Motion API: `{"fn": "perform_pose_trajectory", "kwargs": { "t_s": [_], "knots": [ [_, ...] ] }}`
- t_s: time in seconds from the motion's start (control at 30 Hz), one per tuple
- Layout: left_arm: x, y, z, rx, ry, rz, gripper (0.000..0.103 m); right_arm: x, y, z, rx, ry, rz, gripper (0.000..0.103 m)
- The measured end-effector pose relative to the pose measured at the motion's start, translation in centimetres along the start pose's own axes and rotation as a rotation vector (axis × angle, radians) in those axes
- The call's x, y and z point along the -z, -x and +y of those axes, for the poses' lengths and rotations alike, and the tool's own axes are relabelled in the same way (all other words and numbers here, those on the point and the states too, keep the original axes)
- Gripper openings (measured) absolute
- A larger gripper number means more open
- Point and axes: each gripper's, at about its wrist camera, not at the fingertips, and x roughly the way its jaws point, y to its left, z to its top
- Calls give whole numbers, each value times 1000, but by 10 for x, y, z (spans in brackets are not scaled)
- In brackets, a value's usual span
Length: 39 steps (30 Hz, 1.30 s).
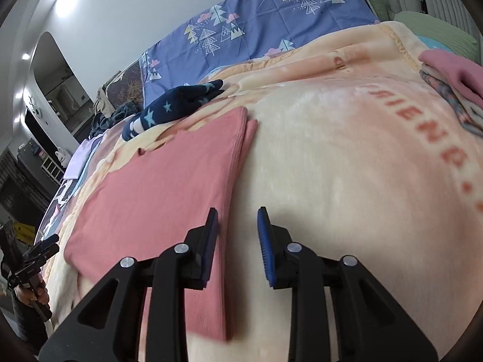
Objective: Fold small clothes
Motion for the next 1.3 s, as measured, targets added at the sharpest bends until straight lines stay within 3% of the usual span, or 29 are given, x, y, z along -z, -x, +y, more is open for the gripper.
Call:
{"fn": "perform_pose_trajectory", "kwargs": {
  "t_s": [0.07,0.1,0.23,0.3,0.33,0.4,0.43,0.47,0.67,0.83,0.9,0.97,1.0,1.13,1.23,1.3],
  "knots": [
    [12,-1,3,3,25,44,32,11,9,3,3,5,-1,27],
    [15,-4,6,-10,44,61,30,16,13,5,3,9,-1,27],
    [14,-9,12,38,128,58,30,27,27,22,-34,48,-16,27],
    [12,-12,5,60,112,59,33,31,32,34,-87,80,-24,27],
    [13,-17,1,37,91,76,34,34,30,39,-100,99,-12,27],
    [21,-38,-2,-65,50,162,38,41,13,43,9,131,51,27],
    [28,-44,-1,-78,55,176,38,47,-1,42,123,148,101,26],
    [30,-41,-1,-76,57,159,38,51,-7,40,146,150,117,22],
    [24,-16,-8,-107,28,123,37,46,15,63,204,188,59,23],
    [-5,4,-33,-8,-1,-23,34,38,18,99,83,235,-17,23],
    [-8,-10,-45,2,-30,-1,34,42,-1,107,123,270,32,23],
    [1,-41,-51,-40,-61,85,35,52,-22,98,194,266,114,24],
    [10,-58,-48,-73,-58,143,36,57,-32,86,190,221,151,24],
    [8,-47,-46,-62,-25,112,33,44,-4,59,20,86,125,24],
    [0,-34,-80,-2,-126,84,32,16,14,37,66,54,71,25],
    [-6,-30,-114,54,-211,59,41,-10,15,19,77,35,54,25]
  ]
}}
